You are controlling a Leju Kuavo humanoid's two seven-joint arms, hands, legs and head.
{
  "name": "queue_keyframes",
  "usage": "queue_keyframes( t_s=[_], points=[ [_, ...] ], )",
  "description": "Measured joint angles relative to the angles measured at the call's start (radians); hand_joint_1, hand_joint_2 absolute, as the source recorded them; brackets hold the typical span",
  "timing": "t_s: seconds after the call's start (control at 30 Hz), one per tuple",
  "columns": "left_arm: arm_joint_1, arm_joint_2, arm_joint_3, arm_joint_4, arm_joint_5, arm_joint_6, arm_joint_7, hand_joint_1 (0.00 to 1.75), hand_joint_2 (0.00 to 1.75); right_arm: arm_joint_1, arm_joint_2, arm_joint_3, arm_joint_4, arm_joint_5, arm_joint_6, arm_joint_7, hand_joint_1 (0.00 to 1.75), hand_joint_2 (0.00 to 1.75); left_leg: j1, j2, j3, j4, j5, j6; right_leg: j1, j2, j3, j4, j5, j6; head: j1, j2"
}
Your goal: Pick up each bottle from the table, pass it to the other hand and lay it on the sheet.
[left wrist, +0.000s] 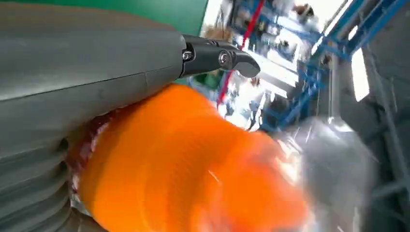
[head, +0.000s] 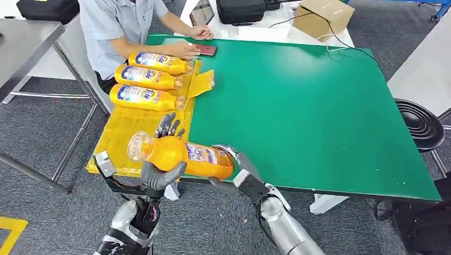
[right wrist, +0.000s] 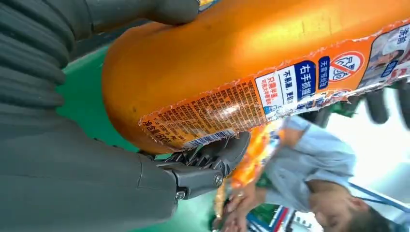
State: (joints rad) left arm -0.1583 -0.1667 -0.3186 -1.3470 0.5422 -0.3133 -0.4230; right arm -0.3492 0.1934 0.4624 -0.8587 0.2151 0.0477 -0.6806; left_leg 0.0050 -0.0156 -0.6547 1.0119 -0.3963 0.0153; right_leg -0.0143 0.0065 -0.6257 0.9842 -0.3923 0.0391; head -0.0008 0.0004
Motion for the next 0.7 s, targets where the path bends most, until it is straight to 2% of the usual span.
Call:
queue_keyframes(
  t_s=[0.37,0.6,0.7],
  points=[
    [-0.011,0.014,-0.059,-0.012,0.003,-0.045,0.050,0.00,1.75,0.004,0.000,0.024,-0.023,-0.037,-0.034,0.000,1.75,1.75,0.000,0.000,0.000,0.000,0.000,0.000,0.000,0.000,0.000,0.000,0.000,0.000,0.000,0.000],
    [-0.026,0.019,-0.079,0.000,-0.006,-0.032,0.048,0.00,1.75,0.003,0.000,0.024,-0.023,-0.009,-0.045,0.000,1.71,1.75,0.000,0.000,0.000,0.000,0.000,0.000,0.000,0.000,0.000,0.000,0.000,0.000,0.000,0.000],
    [-0.035,0.022,-0.087,0.007,-0.012,-0.030,0.059,0.00,1.75,0.003,0.000,0.027,-0.022,0.013,-0.074,0.000,1.75,1.75,0.000,0.000,0.000,0.000,0.000,0.000,0.000,0.000,0.000,0.000,0.000,0.000,0.000,0.000]
  ],
)
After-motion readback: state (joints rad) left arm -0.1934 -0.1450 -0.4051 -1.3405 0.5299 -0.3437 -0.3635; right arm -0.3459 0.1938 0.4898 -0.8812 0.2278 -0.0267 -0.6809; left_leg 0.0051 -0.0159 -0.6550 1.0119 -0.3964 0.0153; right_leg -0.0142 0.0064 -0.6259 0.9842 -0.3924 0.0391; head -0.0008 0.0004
